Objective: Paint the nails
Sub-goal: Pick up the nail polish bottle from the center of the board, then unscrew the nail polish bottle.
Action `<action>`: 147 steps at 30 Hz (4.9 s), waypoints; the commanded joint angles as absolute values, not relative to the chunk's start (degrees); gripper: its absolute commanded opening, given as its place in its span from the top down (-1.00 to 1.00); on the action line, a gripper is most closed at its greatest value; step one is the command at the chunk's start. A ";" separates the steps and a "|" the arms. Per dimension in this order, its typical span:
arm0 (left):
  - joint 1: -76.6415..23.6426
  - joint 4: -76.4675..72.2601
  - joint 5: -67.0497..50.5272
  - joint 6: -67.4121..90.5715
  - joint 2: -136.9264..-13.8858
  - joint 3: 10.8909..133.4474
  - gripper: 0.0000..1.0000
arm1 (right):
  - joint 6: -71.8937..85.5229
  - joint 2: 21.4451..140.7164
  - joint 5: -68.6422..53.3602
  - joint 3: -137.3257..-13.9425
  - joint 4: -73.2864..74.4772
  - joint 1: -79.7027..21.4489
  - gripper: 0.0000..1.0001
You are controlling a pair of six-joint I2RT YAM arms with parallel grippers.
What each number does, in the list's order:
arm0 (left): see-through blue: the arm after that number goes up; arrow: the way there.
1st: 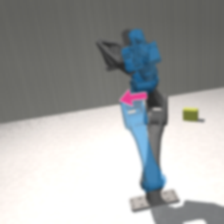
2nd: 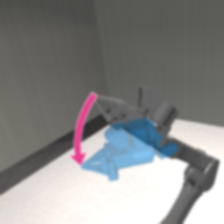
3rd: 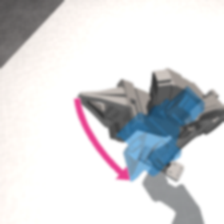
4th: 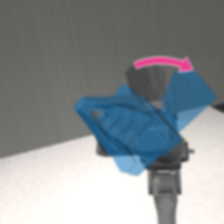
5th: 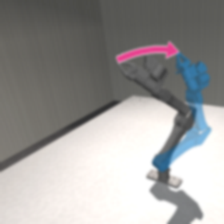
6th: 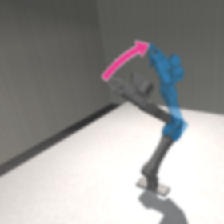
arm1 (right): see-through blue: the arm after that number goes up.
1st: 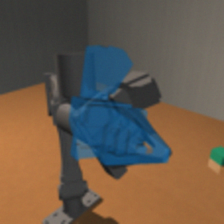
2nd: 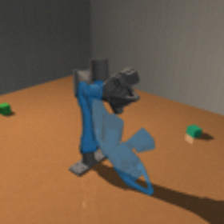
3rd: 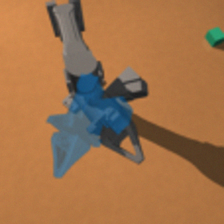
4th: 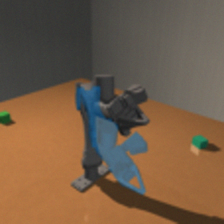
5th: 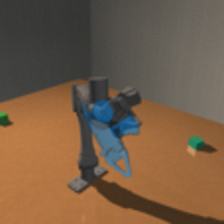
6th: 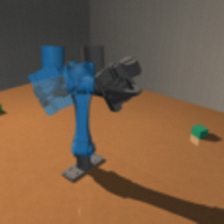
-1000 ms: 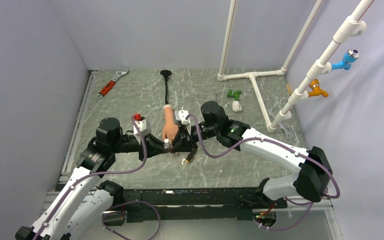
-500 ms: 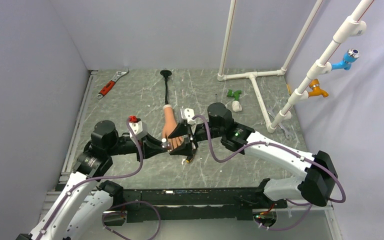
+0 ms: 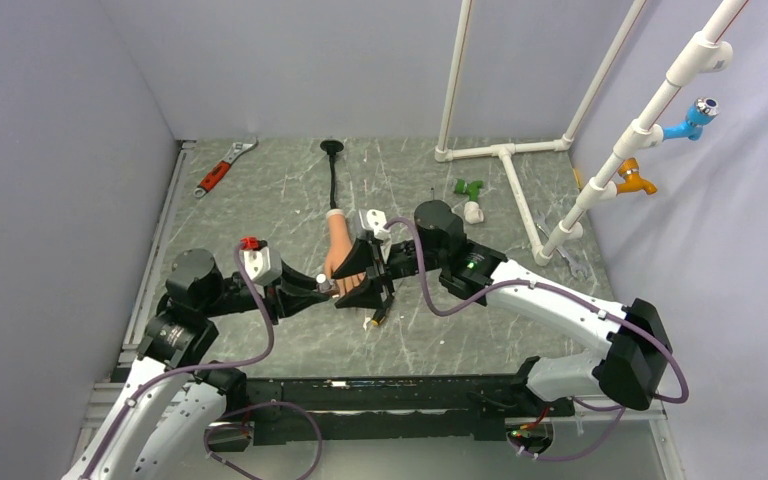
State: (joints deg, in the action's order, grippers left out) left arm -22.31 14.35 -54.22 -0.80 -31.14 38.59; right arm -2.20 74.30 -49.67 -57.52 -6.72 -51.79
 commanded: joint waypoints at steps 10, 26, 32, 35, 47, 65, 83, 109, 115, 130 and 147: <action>-21.27 10.23 -54.62 1.59 -28.96 37.97 1.00 | 4.79 76.66 -53.24 -60.12 -16.99 -51.91 0.12; -20.57 9.73 -55.02 1.82 -28.74 37.79 1.00 | 4.41 77.08 -54.21 -59.60 -17.26 -51.86 0.41; -20.23 9.79 -55.91 1.86 -29.46 37.96 1.00 | 5.87 77.92 -55.47 -59.71 -18.57 -51.85 0.73; -20.21 10.08 -55.21 2.01 -29.27 37.88 1.00 | 5.83 78.08 -56.21 -60.18 -17.91 -51.86 1.00; -20.12 11.07 -53.33 1.73 -27.93 37.79 0.62 | 9.19 77.32 -55.32 -59.86 -21.46 -51.86 1.00; -19.17 10.86 -48.20 2.35 -25.41 37.38 -0.25 | 15.81 74.94 -43.65 -58.32 -24.56 -48.91 1.00; -18.98 13.60 -41.92 -2.40 -25.08 38.55 -0.64 | 7.33 70.12 -31.50 -59.13 -3.65 -44.76 1.00; -19.10 12.70 -67.19 -3.33 -46.36 52.85 -0.54 | -7.13 64.58 -41.08 -56.25 2.30 -46.79 1.00; -20.01 4.61 -69.01 4.43 -48.78 51.45 -0.43 | -7.34 64.30 -43.06 -56.12 1.26 -47.31 1.00; -23.20 -7.65 -67.02 11.64 -49.72 48.88 -0.21 | -3.08 62.26 -46.36 -53.70 -9.25 -47.33 1.00; -23.20 -17.86 -65.51 17.07 -45.78 44.01 -0.04 | -0.09 66.28 -50.37 -55.54 -14.50 -47.31 1.00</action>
State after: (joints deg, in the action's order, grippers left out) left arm -23.07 -12.62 -65.93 15.29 -47.53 44.69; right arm -0.82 66.28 -48.21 -53.60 -10.02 -47.09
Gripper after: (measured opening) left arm 0.527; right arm 0.275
